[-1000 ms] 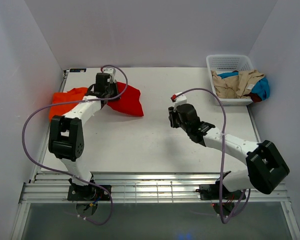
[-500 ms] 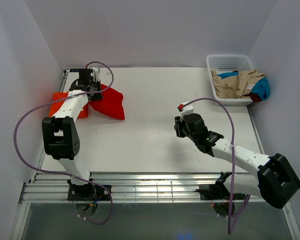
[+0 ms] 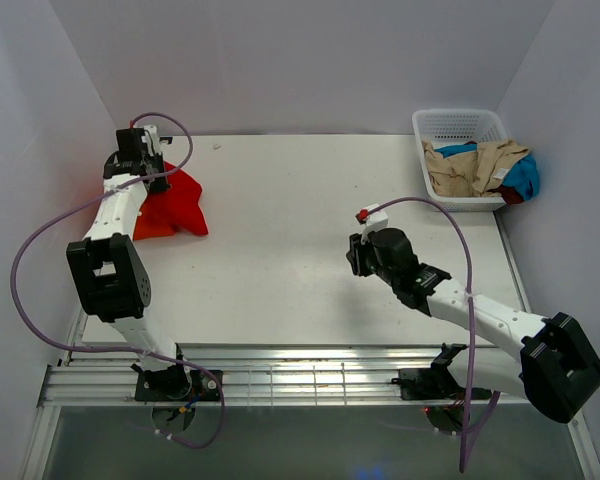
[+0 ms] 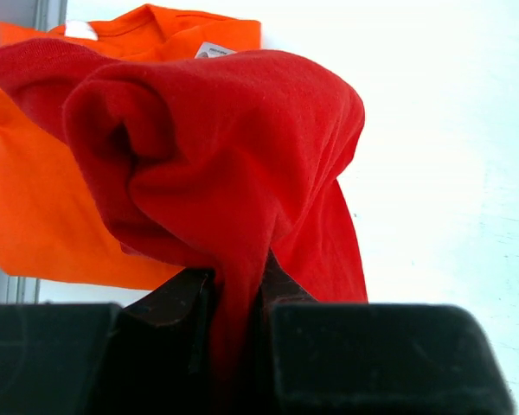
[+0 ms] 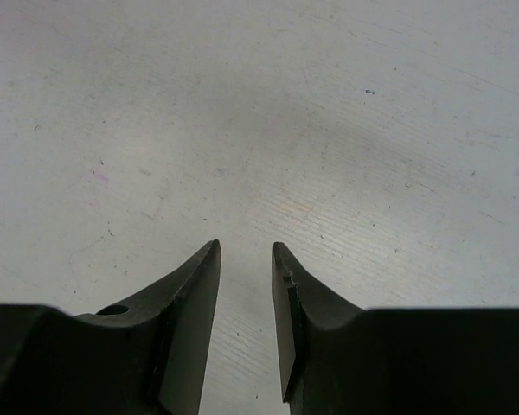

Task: Fold and stack the t-shirts
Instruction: Put the neatly folded tshirt into the corner of the board with the left arm

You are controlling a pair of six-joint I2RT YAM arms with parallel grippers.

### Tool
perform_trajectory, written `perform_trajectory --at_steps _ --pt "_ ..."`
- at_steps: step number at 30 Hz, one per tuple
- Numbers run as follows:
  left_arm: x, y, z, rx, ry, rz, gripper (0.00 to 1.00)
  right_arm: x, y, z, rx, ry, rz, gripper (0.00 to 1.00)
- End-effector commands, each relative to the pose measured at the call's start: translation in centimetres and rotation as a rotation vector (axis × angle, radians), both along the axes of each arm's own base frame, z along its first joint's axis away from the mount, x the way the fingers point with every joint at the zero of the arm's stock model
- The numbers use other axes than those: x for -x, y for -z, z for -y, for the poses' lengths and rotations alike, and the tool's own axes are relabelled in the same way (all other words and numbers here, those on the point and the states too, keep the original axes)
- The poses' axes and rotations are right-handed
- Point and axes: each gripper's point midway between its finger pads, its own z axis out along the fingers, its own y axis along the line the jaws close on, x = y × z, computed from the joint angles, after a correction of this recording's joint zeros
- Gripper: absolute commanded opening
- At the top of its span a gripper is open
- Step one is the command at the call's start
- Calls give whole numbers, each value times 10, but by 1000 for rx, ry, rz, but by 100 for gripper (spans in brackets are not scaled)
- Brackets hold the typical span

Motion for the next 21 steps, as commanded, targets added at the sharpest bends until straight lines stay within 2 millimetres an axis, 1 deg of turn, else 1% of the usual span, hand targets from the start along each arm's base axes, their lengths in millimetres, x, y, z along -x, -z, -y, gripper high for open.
perform_trajectory --at_steps 1,4,5,6,8,9,10,12,14,15,18,21 --pt "-5 -51 -11 -37 -16 120 13 2 -11 -4 -43 -18 35 37" --pt "-9 -68 -19 -37 -31 161 13 4 -9 -6 -48 -30 25 37" --pt "-10 -72 -22 -41 -36 170 13 4 -10 -7 -52 -36 26 37" --pt "-13 -82 -24 -46 -38 194 13 4 -10 -7 -53 -38 27 37" --pt "-15 -89 -32 -51 -53 207 13 5 -12 -8 -59 -44 32 37" --pt "-18 -97 -35 -53 -55 224 13 6 -13 -9 -64 -46 33 37" --pt "-18 -96 -43 -51 -70 223 13 6 -14 -9 -66 -49 36 37" --pt "-19 -96 -51 -39 -84 225 13 7 -15 -9 -69 -54 39 37" --pt "-19 -92 -54 -30 -90 218 13 8 -13 -9 -68 -57 36 37" --pt "-17 -85 -57 -21 -101 205 13 8 -13 -9 -66 -58 37 37" --pt "-16 -75 -62 -18 -113 190 13 10 -14 -9 -68 -62 35 37" --pt "-16 -57 -67 -10 -126 158 13 11 -18 -8 -75 -62 49 37"
